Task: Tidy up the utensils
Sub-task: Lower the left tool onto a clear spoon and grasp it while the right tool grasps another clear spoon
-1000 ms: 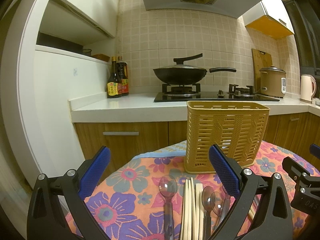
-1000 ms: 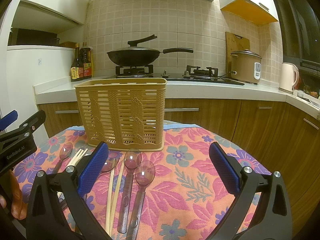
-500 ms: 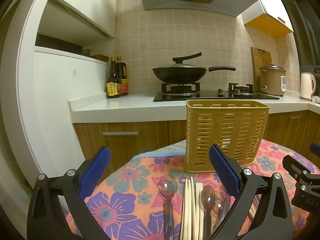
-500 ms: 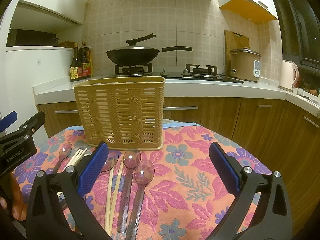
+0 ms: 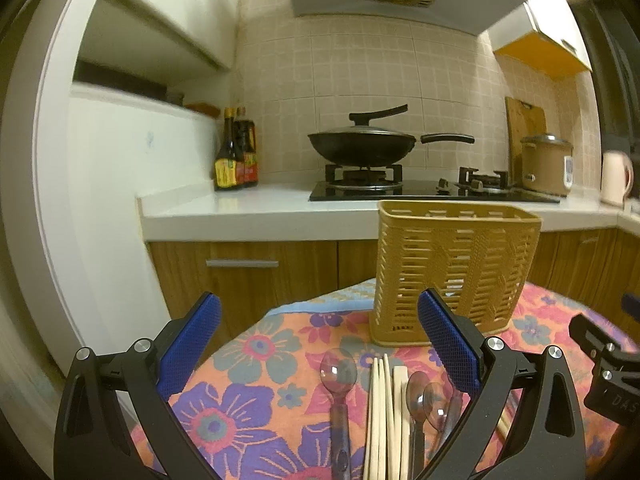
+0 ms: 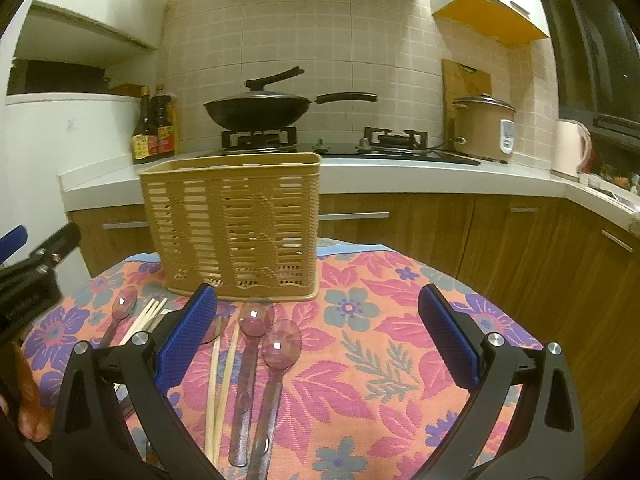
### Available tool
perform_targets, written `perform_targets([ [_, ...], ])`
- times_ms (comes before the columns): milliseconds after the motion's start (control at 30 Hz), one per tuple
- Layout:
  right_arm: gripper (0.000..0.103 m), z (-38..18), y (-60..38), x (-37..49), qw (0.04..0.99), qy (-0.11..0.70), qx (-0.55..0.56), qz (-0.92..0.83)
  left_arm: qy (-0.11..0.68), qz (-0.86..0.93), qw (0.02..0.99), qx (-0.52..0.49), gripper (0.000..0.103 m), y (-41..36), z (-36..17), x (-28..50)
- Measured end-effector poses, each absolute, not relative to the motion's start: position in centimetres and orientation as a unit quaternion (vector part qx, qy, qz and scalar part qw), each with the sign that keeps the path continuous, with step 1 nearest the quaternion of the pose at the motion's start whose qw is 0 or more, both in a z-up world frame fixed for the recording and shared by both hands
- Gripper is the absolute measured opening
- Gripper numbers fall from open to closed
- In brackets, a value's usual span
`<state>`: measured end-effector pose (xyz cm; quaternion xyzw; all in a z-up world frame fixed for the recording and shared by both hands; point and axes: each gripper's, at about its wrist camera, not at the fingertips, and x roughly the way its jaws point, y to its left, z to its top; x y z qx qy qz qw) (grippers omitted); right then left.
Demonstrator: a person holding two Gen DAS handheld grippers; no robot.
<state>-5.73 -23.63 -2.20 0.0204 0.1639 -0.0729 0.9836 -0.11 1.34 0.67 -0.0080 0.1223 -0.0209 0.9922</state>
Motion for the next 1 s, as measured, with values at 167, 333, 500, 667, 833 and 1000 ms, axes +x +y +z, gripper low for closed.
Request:
perform_targets([
  [167,0.096,-2.4,-24.7,-4.7,0.978,0.194,0.045,-0.066,0.187,-0.076,0.979,-0.038,0.095,5.1,1.1,1.9],
  [333,0.096,-3.0,-25.4,-3.3,0.964,0.255,0.056,-0.057,0.276,-0.109,0.954,-0.029,0.095,7.8,0.3,4.9],
  [500,0.087,-3.5,-25.7,-2.2,0.944,0.323,0.056,-0.039,0.394,-0.149,0.907,-0.013,0.084,7.4,-2.8,7.9],
  [667,0.068,-3.9,-25.3,-1.4,0.919,0.388,0.064,0.015,0.465,-0.151,0.872,0.008,0.063,5.0,-6.4,10.2],
  [833,0.043,-5.0,-23.9,-1.1,0.896,0.441,0.037,0.033,0.466,-0.138,0.872,0.055,0.060,3.4,-7.0,10.3],
  [1000,0.035,-6.1,-23.5,-0.3,0.879,0.473,0.042,0.042,0.467,-0.139,0.869,0.084,0.051,2.4,-7.0,10.3],
])
